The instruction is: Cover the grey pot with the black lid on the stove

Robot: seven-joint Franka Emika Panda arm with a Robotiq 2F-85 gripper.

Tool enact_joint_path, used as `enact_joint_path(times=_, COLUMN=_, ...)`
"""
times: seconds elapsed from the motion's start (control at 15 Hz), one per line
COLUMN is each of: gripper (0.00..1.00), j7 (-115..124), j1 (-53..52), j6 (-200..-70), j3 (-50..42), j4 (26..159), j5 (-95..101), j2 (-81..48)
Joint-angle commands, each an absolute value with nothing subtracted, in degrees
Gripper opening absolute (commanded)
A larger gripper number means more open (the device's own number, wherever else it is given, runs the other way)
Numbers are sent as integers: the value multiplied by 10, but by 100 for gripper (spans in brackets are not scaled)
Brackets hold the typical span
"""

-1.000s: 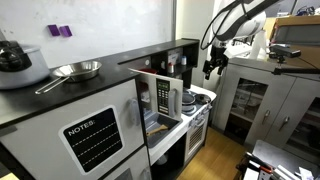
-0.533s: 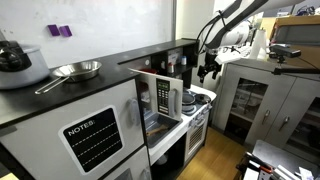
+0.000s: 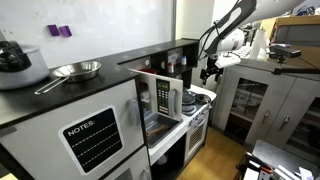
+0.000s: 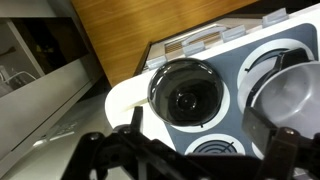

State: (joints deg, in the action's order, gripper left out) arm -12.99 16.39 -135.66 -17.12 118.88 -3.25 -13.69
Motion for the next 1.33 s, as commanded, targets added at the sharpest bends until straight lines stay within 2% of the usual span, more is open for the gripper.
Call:
enact_joint_path(times=0.0, gripper=100, j7=-126, j1=175, j6=-1355, j3=-161, j4=1184, j5=-28, j2=-140)
enact_joint_path(times=0.4, gripper=100, j7=-137, j1=176, j6=-1361, j3=-156, j4=1181, j5=-30, j2=-145)
enact_joint_path(times=1.27, gripper=100, j7=-239, j1=221, j6=-1406, j3=-122, j4=1118, j5=-35, j2=-263)
